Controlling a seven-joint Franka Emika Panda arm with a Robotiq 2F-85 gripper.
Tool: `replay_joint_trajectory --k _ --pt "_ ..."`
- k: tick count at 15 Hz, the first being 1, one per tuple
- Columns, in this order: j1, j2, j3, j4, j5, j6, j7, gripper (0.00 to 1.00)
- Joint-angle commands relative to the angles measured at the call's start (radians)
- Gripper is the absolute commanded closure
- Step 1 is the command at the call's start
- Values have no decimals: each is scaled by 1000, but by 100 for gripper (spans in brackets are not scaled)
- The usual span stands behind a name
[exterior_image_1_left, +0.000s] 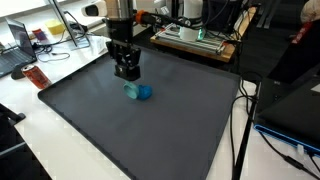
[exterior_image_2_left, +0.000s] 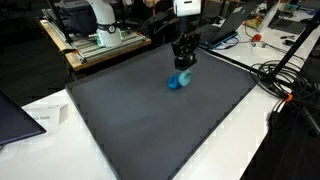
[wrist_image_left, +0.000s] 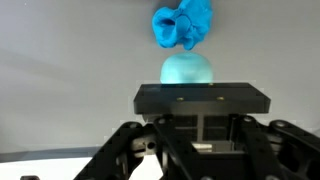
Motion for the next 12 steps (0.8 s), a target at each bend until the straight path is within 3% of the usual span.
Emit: replay_joint_trajectory --k 1,4,5,12 --pt "-5 -2 8 1 -10 -2 9 53" --pt "-3 -4 7 1 -13 -2 10 53" --pt "24 -9 -17 1 -73 5 63 78" --pt "130 -5 -43 50 -344 -74 246 78"
